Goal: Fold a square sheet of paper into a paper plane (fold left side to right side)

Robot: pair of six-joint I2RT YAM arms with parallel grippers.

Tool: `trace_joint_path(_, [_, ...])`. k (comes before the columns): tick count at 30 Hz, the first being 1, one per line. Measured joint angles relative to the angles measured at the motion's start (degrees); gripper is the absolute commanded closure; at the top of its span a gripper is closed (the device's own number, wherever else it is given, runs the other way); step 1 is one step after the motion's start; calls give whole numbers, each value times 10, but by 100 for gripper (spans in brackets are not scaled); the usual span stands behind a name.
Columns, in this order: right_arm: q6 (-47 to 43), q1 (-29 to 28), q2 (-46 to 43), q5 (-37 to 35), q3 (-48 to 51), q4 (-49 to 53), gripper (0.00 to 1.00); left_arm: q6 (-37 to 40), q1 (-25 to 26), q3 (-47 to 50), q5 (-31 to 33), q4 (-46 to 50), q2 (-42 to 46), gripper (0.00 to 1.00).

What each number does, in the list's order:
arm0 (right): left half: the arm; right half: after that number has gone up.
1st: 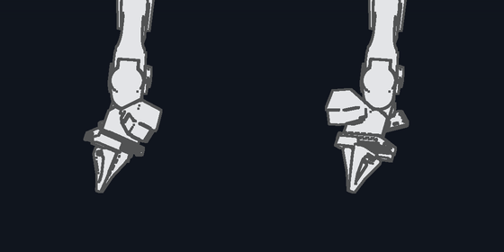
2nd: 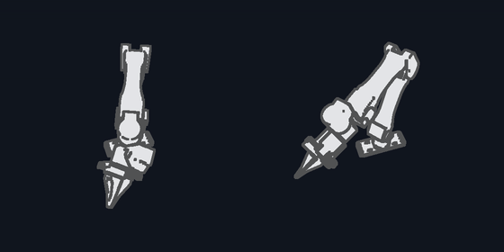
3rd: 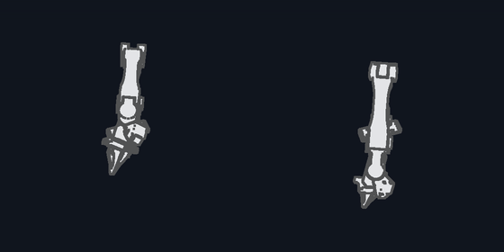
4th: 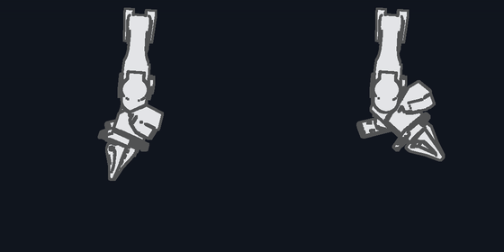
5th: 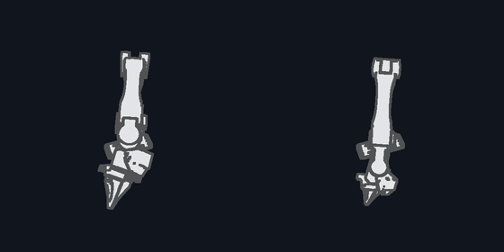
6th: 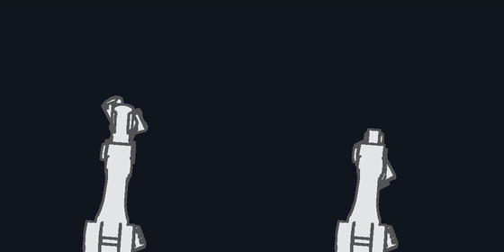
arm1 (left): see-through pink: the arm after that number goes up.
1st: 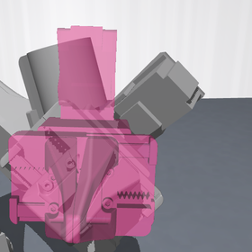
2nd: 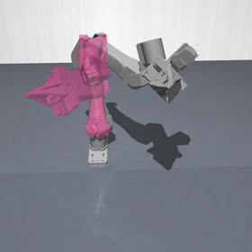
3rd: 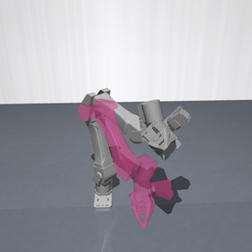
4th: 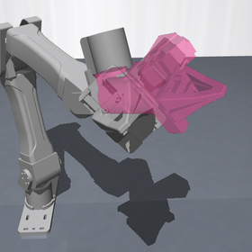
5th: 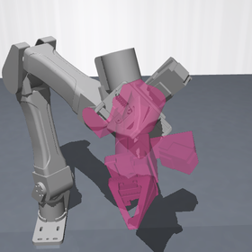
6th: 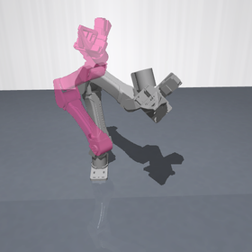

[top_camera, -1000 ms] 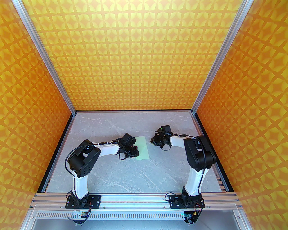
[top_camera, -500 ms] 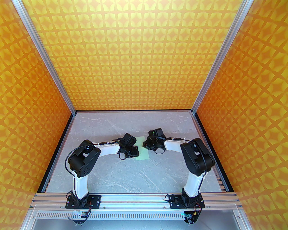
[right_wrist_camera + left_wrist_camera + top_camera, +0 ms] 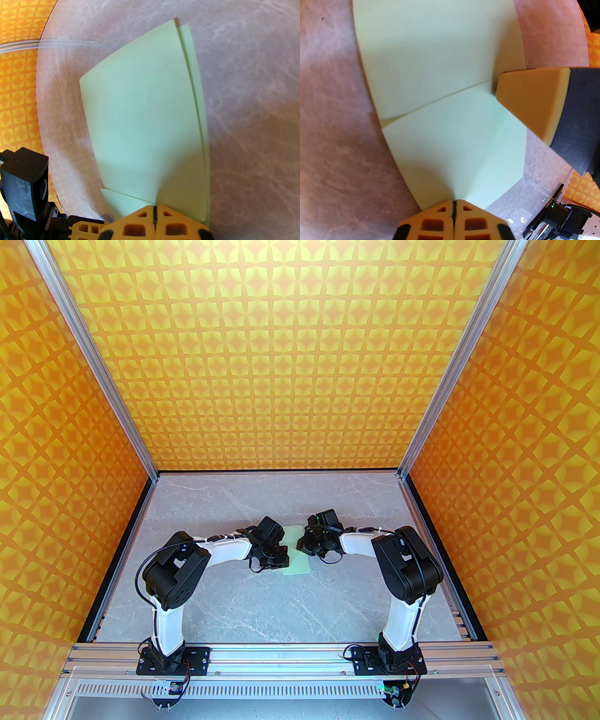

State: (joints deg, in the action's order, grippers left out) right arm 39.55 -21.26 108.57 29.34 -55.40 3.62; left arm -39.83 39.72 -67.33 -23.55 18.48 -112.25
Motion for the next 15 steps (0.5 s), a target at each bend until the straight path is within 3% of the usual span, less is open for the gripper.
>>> trace_joint_path(15, [0, 0, 0, 0, 0, 0, 98, -24, 1, -49, -26, -49, -48, 92])
